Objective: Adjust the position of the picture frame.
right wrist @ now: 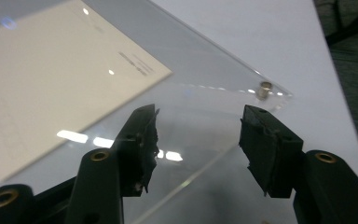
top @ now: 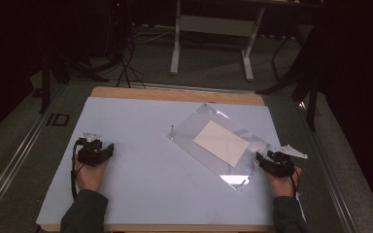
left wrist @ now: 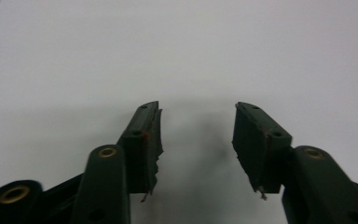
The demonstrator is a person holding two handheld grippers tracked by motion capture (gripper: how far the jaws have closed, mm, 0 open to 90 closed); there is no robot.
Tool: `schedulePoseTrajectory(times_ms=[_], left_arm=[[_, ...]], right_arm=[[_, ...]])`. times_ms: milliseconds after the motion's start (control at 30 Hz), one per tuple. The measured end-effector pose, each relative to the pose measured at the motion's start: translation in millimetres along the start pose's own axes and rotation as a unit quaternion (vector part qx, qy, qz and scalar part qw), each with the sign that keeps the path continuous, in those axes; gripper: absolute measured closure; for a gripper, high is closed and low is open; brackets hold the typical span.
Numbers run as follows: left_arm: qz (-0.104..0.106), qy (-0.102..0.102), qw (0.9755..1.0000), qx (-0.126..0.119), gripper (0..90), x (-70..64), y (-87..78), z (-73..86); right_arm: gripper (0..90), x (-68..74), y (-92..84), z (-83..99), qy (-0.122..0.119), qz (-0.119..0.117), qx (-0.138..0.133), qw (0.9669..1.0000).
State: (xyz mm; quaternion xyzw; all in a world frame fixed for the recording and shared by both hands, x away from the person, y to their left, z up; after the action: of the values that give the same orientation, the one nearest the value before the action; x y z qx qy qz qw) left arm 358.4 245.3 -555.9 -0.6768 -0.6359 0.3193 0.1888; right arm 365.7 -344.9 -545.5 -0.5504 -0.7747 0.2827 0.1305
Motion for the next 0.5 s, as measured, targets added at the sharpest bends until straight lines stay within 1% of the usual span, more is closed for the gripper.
schedulePoseTrajectory(times_ms=[33, 67, 100, 133, 167, 200, 233, 267, 300, 333, 367, 400, 433, 467, 500], left_arm=[[0.003, 0.005, 1.0, -0.001, 52.7, -2.6, -1.0, -0.1], [0.01, 0.019, 0.9998, -0.005, 54.1, -8.9, -3.9, -0.7], [0.01, 0.019, 0.9998, -0.005, 55.1, -8.9, -3.9, -0.7], [0.024, 0.021, 0.9994, -0.008, 55.1, -14.3, -6.1, -1.0], [0.024, 0.021, 0.9994, -0.008, 56.6, -14.3, -6.1, -1.0], [0.038, 0.032, 0.9987, -0.01, 56.6, -23.6, -7.9, -1.9], [0.038, 0.032, 0.9987, -0.01, 56.6, -23.6, -7.9, -1.9], [0.053, 0.055, 0.997, -0.013, 56.6, -37.8, -7.0, -2.6], [0.053, 0.055, 0.997, -0.013, 56.7, -37.8, -7.0, -2.6], [0.065, 0.067, 0.9956, -0.003, 56.7, -47.2, -3.9, -2.8], [0.065, 0.067, 0.9956, -0.003, 56.7, -47.2, -3.9, -2.8], [0.081, 0.071, 0.9942, -0.001, 56.7, -56.0, -1.1, -3.5], [0.081, 0.071, 0.9942, -0.001, 56.6, -56.0, -1.1, -3.5], [0.087, 0.074, 0.9935, -0.004, 56.6, -61.5, 0.4, -4.2], [0.105, 0.063, 0.9924, -0.006, 57.1, -68.3, 2.8, -5.1]], right_arm=[[45.8, 0.0, 0.0, 0.0, 0.0, 0.0, 0.0, 1.0], [45.3, 1.7, 0.9, 0.8, -0.005, -0.001, 0.002, 1.0], [45.3, 1.7, 0.9, 0.8, -0.005, -0.001, 0.002, 1.0], [45.3, 2.3, 1.2, 1.2, -0.006, -0.003, 0.004, 1.0], [45.3, 3.0, 1.3, 1.7, -0.008, -0.003, 0.006, 0.9999], [45.3, 3.0, 1.3, 1.7, -0.008, -0.003, 0.006, 0.9999], [45.3, 3.0, 1.3, 1.7, -0.008, -0.003, 0.006, 0.9999], [44.5, 4.4, 0.9, 2.3, -0.008, -0.008, 0.005, 0.9999], [44.5, 4.4, 0.9, 2.3, -0.008, -0.008, 0.005, 0.9999], [44.5, 5.4, 1.2, 3.1, -0.01, -0.011, 0.005, 0.9999], [44.5, 6.0, 1.3, 3.3, -0.012, -0.013, 0.006, 0.9998], [44.6, 6.3, 1.2, 3.4, -0.014, -0.013, 0.006, 0.9998], [44.6, 6.3, 1.2, 3.4, -0.014, -0.013, 0.006, 0.9998], [44.8, 6.7, 0.9, 3.5, -0.014, -0.014, 0.004, 0.9998], [46.0, 7.3, 0.8, 3.6, -0.017, -0.015, 0.003, 0.9997]])
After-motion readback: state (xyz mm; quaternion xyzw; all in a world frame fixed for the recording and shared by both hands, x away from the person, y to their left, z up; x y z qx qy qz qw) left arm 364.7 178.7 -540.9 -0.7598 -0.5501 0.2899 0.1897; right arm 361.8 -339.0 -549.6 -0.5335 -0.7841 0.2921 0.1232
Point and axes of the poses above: each handheld gripper's, and its own axes: y roughly forward along the jaws, z roughly out of its underside, x roughly to its left, the point moved 3 cm from there along y, roughly forward along the jaws, and after that the axes turned 11 degrees about -y, right-handed, at the moved point
